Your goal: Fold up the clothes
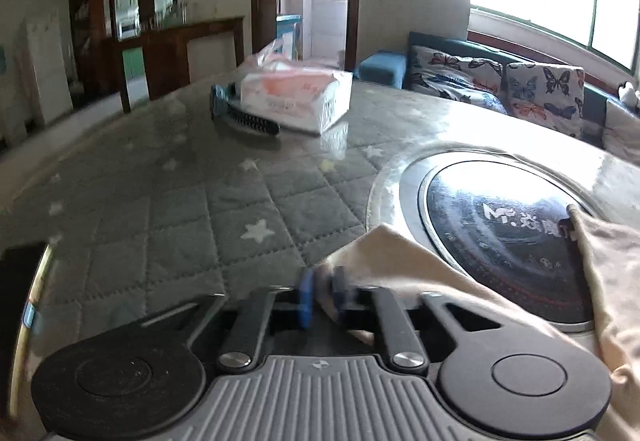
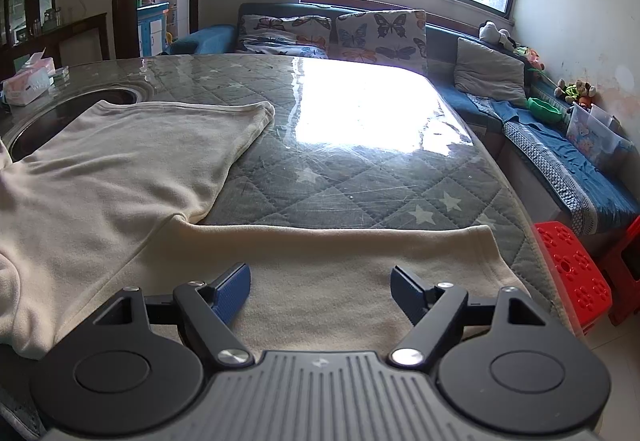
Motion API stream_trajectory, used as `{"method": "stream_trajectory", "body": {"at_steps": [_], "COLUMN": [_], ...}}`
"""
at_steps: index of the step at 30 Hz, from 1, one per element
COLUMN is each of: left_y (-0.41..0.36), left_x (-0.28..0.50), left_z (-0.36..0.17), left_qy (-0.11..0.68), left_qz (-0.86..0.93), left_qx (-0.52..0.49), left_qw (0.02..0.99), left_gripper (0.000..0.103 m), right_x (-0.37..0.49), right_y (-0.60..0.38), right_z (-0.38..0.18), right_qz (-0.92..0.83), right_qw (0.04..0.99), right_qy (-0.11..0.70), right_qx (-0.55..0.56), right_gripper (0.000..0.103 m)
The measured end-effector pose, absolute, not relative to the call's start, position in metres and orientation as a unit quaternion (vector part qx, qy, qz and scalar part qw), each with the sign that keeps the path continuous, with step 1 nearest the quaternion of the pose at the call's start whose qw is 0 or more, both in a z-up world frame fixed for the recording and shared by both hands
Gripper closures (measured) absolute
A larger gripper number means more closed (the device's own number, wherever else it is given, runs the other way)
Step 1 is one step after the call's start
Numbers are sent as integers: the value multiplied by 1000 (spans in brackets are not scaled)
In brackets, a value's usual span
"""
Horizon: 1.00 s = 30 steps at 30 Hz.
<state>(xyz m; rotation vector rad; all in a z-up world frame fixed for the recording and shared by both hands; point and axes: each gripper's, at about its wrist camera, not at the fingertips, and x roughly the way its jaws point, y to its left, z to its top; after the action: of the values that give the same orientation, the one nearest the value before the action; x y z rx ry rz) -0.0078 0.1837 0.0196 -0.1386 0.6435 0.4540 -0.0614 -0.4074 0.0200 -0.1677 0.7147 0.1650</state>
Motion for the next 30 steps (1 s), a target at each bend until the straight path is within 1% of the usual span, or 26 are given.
{"method": "stream_trajectory", "body": {"at_steps": [2,6,10,13,18,22,24,27,30], "left_y": [184,194,197,192,197,198,194,177,145], "left_x": [-14,-42,-56,-62,-65,-65,-66,-64,-57], "left_z": [21,25,17,23,25,27,34,49,60], "left_qy": [307,291,310,320,327,330,318,301,291], "left_qz": [243,284,290,299,270,268,273,233,152], "left_qx": [-62,-75,-54,-37,-23,-35,-40,-55,-61], "left_qw": [918,910,904,898,905,904,907,923,943], "left_gripper": [99,99,99,99,99,91,89,89,89], "right_x": [-61,-61,-59,-60,-63,-63,-63,-65,-65], "right_y": [-407,-407,-407,-405,-407,-411,-413,-414,-414], "right_z": [20,21,20,22,23,23,24,26,26], "right_qz": [80,80,81,82,87,85,85,85,85], "right_qw": [930,930,930,930,930,931,931,932,932], "right_qy": [348,348,348,345,344,344,344,342,341], "right_qx": [-85,-89,-88,-92,-94,-86,-83,-86,-85], "right_gripper": [24,24,23,23,20,20,20,20,20]}}
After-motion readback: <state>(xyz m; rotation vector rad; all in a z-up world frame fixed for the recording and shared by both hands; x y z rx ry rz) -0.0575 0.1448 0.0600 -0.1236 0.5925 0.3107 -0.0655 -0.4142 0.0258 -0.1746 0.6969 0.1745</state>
